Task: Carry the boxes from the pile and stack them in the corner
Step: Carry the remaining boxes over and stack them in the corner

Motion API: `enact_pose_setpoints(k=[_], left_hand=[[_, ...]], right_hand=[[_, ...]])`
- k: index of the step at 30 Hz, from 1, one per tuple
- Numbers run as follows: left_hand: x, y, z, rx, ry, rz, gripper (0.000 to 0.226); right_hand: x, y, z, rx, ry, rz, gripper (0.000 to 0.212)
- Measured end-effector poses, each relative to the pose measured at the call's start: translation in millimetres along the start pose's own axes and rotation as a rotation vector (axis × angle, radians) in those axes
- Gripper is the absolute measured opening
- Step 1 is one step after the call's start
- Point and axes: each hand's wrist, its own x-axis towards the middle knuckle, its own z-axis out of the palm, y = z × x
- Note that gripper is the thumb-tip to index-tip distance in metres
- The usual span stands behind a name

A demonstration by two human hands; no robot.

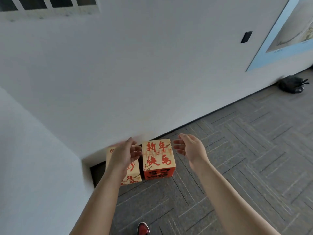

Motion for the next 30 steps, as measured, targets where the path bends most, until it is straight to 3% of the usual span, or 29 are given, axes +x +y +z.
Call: enact_pose_setpoints(k=[6,12,18,22,25,28,30], left_hand=[[127.3,-5.8,20.8,0.105,-0.012,-0.056,0.04],[237.9,-59.2,48.5,0.171,0.022,-0.101,0.037],[364.6,-190.9,60.7,0.273,0.072,-0.153,0.038],[430.4,-295.7,70.6,0.465,0.015,-0.178,0.045],[475.7,-356.5,78.5,0.597,0.0,-0.165,0.056],[526.0,-412.3,75.2,0.68,0.098,-0.132,0.057],[551.2,-441.7,74.6,0.723,0.138,-0.084,0.049]], right_hand=[[119.7,16.9,23.6,-0.032,0.068,0.097,0.021],[245.5,83.1,37.4,-0.145,0.054,0.147,0.023],[379.7,226.0,43.6,-0.294,-0.003,0.211,0.025],[449.2,333.6,40.1,-0.376,-0.016,0.265,0.027],[494.8,400.9,41.7,-0.434,-0.028,0.26,0.042],[531.8,457.0,46.1,-0.45,0.017,0.252,0.064],[548.4,490.9,52.0,-0.509,0.04,0.234,0.067]])
